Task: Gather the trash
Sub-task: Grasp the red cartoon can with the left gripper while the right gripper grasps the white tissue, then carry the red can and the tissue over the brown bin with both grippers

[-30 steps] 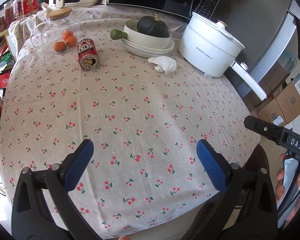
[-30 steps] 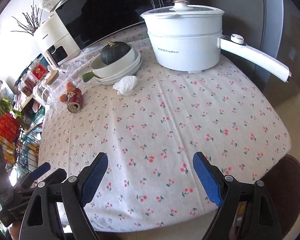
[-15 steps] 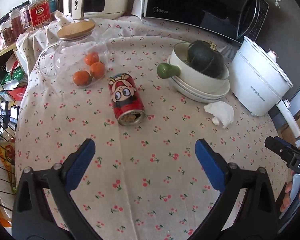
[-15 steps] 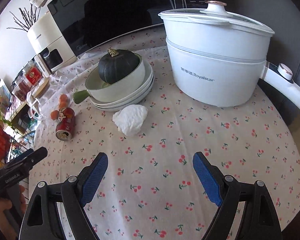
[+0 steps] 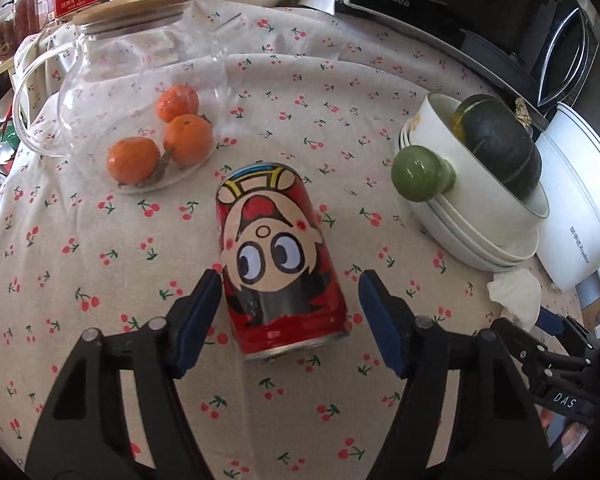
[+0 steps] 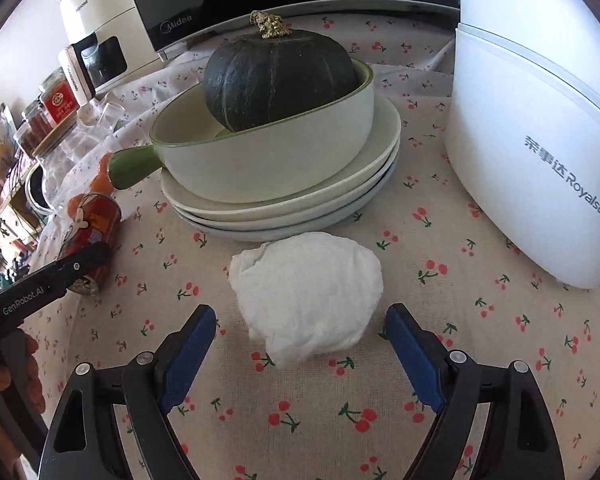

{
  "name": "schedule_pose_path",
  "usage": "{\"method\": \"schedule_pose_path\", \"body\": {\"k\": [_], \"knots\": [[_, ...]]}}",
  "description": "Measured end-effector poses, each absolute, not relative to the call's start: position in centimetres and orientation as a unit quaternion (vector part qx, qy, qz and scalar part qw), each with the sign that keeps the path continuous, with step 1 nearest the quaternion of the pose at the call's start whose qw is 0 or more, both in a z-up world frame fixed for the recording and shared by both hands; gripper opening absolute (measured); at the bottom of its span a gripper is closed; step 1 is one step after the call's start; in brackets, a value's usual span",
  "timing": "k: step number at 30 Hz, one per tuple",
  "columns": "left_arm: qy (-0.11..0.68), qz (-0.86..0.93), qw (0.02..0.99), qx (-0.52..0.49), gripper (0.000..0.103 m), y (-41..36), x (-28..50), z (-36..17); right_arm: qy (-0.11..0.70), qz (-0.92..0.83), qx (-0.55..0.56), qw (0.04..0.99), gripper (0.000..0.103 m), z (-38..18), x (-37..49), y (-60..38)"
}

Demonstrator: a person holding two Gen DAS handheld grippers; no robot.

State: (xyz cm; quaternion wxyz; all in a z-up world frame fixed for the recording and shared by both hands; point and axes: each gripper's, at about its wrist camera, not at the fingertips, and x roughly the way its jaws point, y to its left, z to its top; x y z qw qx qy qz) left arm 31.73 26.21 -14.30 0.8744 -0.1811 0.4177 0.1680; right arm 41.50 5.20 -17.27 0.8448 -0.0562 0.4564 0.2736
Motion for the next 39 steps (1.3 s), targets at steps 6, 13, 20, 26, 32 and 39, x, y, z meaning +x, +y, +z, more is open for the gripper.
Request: {"method": "schedule_pose_path", "body": {"k": [6,13,20,26,32,39], "knots": [[0.409,0.165,0.877,-0.192,0.058,26.7,32.0,-14.7,0.433,0.255,-0.092,0.86,0.081,-17.4,42.2,6.7],[0.409,0.158,0.885,-0.157,0.054,25.7,31.1,-13.2,0.439,0.271,-0.059,0.854,0.038,-16.5,41.7,5.6],[0.423,0.148,0.884,-0.135,0.054,23.7,28.4,-11.7,0.444,0.258,-0.021,0.858,0.038,-13.7,39.5,1.9],[0.428,0.132,0.883,-0.138,0.054,21.1,25.3,-10.4,0.435,0.26,-0.023,0.862,0.038,-10.6,35.7,-1.3],[0.43,0.104,0.885,-0.147,0.054,17.3,23.6,-9.4,0.422,0.253,-0.043,0.87,0.038,-8.1,31.5,-4.6],[0.435,0.038,0.889,-0.138,0.054,11.2,22.4,-8.7,0.411,0.227,-0.028,0.883,0.038,-7.0,26.9,-10.5]]}}
